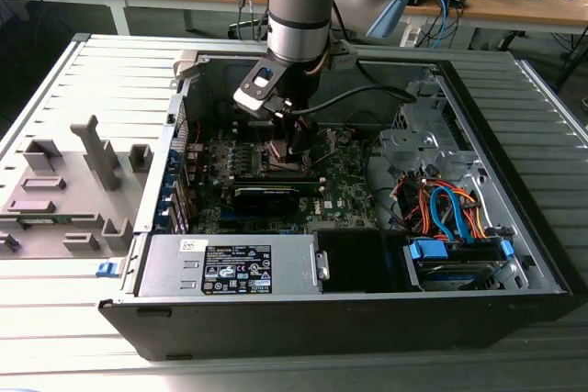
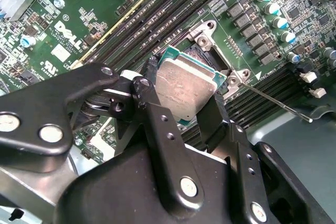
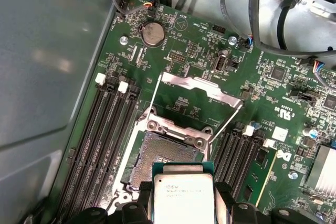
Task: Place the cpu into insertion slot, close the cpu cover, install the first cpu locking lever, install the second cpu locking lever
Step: 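Place the cpu into insertion slot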
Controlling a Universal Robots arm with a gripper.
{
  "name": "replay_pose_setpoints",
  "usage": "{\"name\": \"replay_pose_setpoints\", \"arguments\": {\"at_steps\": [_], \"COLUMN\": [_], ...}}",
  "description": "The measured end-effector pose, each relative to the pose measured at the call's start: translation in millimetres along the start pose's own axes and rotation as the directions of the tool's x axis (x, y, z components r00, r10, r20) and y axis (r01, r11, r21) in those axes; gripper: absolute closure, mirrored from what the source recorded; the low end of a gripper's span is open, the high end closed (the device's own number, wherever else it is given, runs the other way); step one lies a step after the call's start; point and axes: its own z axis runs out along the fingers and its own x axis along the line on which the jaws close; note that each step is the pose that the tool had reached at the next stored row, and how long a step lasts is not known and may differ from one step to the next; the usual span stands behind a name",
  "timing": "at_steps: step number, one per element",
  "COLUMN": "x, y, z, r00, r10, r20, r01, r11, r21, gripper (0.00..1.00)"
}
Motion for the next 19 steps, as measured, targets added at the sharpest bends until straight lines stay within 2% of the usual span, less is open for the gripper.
{"name": "replay_pose_setpoints", "arguments": {"at_steps": [19], "x": [0.0], "y": [0.0], "z": [0.0], "r00": [0.9988], "r10": [0.049], "r20": [-0.0024], "r01": [-0.049], "r11": [0.9988], "r21": [0.0024], "gripper": [0.45]}}
